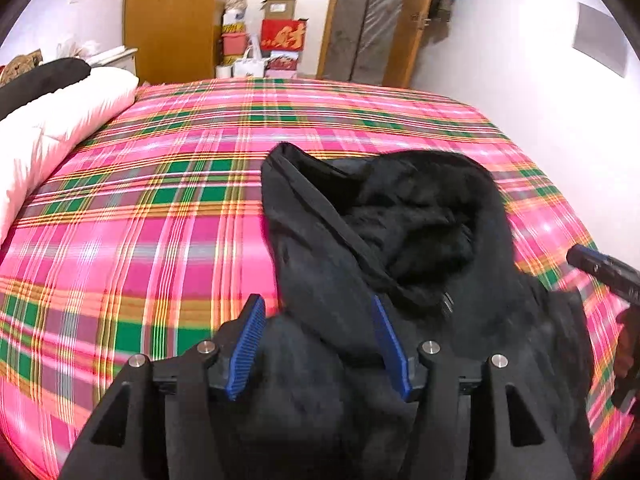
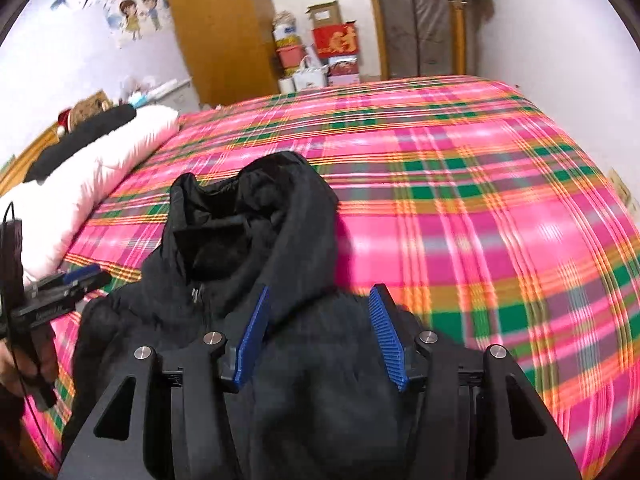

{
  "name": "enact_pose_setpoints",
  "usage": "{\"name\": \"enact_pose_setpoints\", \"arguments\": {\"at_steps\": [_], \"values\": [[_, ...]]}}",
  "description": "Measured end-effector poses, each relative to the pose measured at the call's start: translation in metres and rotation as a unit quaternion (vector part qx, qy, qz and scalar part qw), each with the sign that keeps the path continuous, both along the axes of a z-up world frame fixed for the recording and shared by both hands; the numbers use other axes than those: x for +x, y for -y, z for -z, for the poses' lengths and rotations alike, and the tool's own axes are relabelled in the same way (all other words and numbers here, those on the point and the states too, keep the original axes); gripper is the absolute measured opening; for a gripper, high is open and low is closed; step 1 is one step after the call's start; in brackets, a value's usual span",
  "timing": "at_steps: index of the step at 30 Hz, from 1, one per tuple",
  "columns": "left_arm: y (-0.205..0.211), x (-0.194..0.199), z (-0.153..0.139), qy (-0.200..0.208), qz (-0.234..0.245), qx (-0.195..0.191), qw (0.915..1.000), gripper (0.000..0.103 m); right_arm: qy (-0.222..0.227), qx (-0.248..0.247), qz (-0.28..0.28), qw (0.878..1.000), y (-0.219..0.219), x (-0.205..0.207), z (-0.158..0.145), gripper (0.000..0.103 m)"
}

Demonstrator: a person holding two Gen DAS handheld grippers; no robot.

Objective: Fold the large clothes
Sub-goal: 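Grasp the jacket hem with both tools and lift it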

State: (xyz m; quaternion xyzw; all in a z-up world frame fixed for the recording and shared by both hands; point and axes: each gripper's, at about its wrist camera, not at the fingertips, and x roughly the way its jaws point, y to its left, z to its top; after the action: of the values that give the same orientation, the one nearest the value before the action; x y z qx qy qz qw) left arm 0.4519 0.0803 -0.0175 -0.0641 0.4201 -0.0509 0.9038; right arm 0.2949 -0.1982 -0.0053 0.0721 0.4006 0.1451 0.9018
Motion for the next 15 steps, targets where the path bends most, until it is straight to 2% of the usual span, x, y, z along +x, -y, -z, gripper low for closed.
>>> {"name": "enact_pose_setpoints", "arguments": {"at_steps": [3,7,12,13,14,15], "values": [[-0.004,0.043,0.009,-0.016,-0.003,-0.002,0.9999,0.063,-0.012,0.002,-0.001,1.0,-0.012,0.037,0.003,0.052],[-0.01,0.092,0.031,-0.053,-0.025,-0.019,0.9981,0.063,-0.03,0.005,0.011,0.999,-0.021,0.085,0.014,0.052],[-0.013,0.127,0.055,-0.075,-0.029,-0.035,0.9962,0.063,-0.056,-0.018,0.001,0.998,-0.036,0.118,0.033,0.052],[-0.011,0.13,0.057,-0.077,-0.025,-0.037,0.996,0.056,-0.061,-0.023,-0.002,0.998,-0.04,0.12,0.036,0.047],[-0.008,0.13,0.057,-0.073,-0.018,-0.04,0.9963,0.045,-0.061,-0.03,-0.005,0.998,-0.043,0.12,0.036,0.024],[-0.005,0.128,0.055,-0.066,-0.008,-0.043,0.9969,0.02,-0.06,-0.031,-0.008,0.998,-0.045,0.12,0.035,0.014]]}}
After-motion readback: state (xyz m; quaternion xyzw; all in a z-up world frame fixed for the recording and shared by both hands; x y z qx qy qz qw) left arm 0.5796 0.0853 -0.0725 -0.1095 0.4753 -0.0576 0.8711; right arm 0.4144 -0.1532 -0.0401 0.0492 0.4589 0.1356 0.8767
